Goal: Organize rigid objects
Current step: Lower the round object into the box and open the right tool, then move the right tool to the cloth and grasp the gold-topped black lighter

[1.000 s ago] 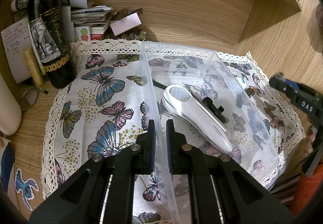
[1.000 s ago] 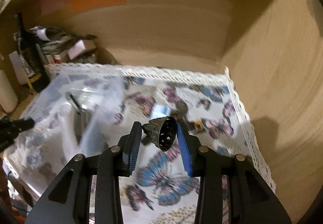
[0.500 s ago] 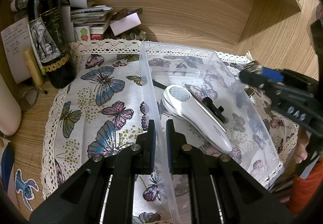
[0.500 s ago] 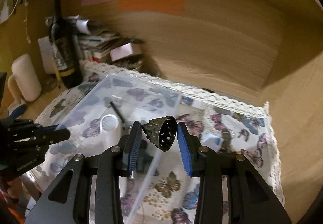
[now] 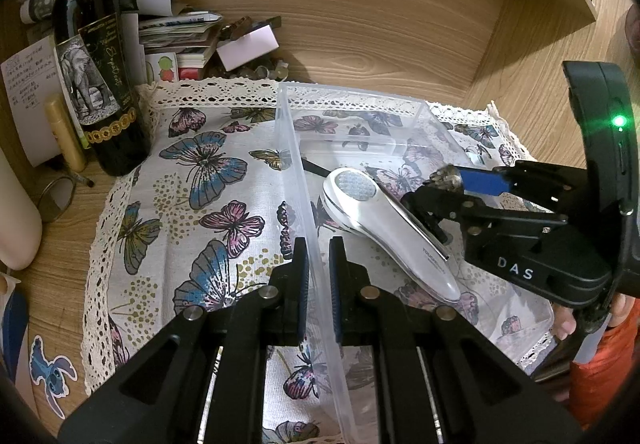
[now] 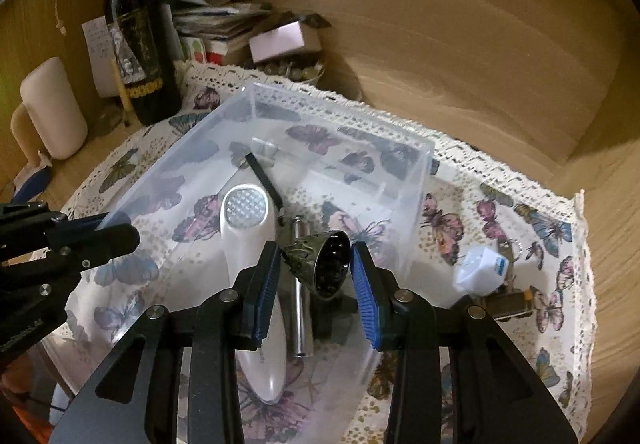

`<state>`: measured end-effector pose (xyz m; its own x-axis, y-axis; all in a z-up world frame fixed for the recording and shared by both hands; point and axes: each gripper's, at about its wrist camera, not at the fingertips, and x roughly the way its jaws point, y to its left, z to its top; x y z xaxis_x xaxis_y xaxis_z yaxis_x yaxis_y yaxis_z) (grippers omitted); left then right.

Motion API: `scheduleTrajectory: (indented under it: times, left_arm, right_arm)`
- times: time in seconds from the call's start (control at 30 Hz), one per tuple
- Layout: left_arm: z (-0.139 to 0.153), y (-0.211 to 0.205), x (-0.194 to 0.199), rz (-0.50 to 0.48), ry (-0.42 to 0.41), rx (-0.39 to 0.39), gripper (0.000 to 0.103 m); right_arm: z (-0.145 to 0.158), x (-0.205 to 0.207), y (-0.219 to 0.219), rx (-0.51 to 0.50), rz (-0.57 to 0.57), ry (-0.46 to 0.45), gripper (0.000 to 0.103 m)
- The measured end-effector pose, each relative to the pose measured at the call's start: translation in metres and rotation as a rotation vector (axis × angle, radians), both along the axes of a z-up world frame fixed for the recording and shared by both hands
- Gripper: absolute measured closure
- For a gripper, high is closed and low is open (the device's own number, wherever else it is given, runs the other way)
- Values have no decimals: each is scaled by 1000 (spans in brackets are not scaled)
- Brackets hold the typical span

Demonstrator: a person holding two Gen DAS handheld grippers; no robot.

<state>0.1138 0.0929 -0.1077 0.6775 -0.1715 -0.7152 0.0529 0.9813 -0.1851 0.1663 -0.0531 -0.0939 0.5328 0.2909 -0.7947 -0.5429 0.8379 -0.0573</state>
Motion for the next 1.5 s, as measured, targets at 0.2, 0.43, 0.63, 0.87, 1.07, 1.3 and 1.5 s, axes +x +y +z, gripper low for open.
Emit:
scheduleTrajectory:
  times: [0.2,0.43,0.63,0.87,1.07,1.3,1.5]
  left_arm:
    - [0,0,0,0,0,0,94]
    - [0,0,0,-1,0,0,94]
    - [0,0,0,-1,0,-1,94]
    - [0,0,0,-1,0,-2,94]
    - [0,0,0,-1,0,-2,94]
    - [0,0,0,-1,0,-2,94]
    - [0,0,0,-1,0,-2,94]
  right_arm:
    - [2,-1,0,9,-2,1,67]
    - [20,-7,-10,45,-25,-49,62]
    - [45,-5,-39,88,-113,-126,56]
    - [49,15,-86,95,-274,-145,56]
    - [25,41,-117,77,-384,-82,55]
    - [-14,64,-136,48,-468,14,55]
    - [-36,79,-148,37,-541,64,55]
